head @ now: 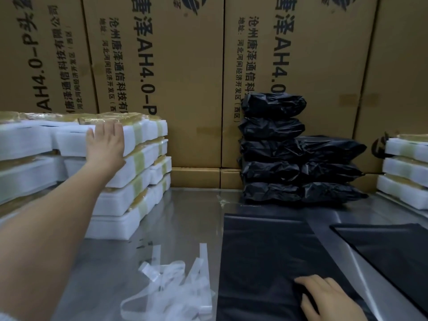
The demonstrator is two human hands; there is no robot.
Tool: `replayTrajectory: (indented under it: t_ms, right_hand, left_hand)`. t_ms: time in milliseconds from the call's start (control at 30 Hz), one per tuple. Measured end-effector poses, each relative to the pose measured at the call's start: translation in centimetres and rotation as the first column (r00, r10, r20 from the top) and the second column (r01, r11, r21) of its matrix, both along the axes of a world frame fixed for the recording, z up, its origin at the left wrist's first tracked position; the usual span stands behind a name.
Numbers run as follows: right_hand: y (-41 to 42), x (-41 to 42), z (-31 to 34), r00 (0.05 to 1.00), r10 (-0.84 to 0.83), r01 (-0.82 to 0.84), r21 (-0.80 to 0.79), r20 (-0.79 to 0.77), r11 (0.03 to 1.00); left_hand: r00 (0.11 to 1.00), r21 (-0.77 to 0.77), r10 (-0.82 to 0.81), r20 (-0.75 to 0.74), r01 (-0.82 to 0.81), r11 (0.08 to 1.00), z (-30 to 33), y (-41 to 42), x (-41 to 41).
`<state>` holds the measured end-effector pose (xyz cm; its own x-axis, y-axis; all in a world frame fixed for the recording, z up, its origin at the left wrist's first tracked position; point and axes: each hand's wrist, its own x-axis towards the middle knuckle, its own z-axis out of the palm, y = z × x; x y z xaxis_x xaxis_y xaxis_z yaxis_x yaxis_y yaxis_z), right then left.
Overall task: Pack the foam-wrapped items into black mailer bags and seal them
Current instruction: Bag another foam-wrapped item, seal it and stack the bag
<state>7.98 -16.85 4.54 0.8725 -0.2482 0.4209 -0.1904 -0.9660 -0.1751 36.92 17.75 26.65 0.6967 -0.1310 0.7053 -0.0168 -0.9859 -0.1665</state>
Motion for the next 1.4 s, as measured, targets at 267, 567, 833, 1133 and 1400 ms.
replayTrajectory:
  t_ms: [267, 567, 833, 1133, 1400]
  right_hand:
    - [0.4, -0.1, -0.3, 0.998, -0.033, 0.031, 0.035, 0.051, 0.999]
    - [0.1, 0.0, -0.6, 0.999, -0.027, 0.027, 0.016, 0.018, 0.999]
    - [-0.2, 0.0, 0.3, 0.999, -0.038, 0.037, 0.026, 0.02, 0.999]
    - [-1.5, -1.3, -0.6, 0.989, 0.061, -0.043, 0.13, -0.137, 0.991]
    - [-2.1, -2.4, 2.3, 0.945, 0.078, -0.324, 0.944, 0.319, 0.059]
  left_hand:
    - [0.981, -0.173, -0.188, 0.052, 0.194, 0.966, 0.0, 0.5, 0.2]
    - [0.883, -0.206, -0.317, 0.346, 0.401, 0.892, 0.4, -1.9, -1.9]
    - [0.661, -0.011, -0.532, 0.53, 0.632, 0.775, -1.7, -7.8, -10.0]
    - [0.638, -0.335, -0.598, 0.485, 0.767, 0.548, -11.3, -15.5, -20.2]
    - [0.342, 0.106, -0.816, 0.465, 0.894, 0.435, -18.0, -21.9, -26.5]
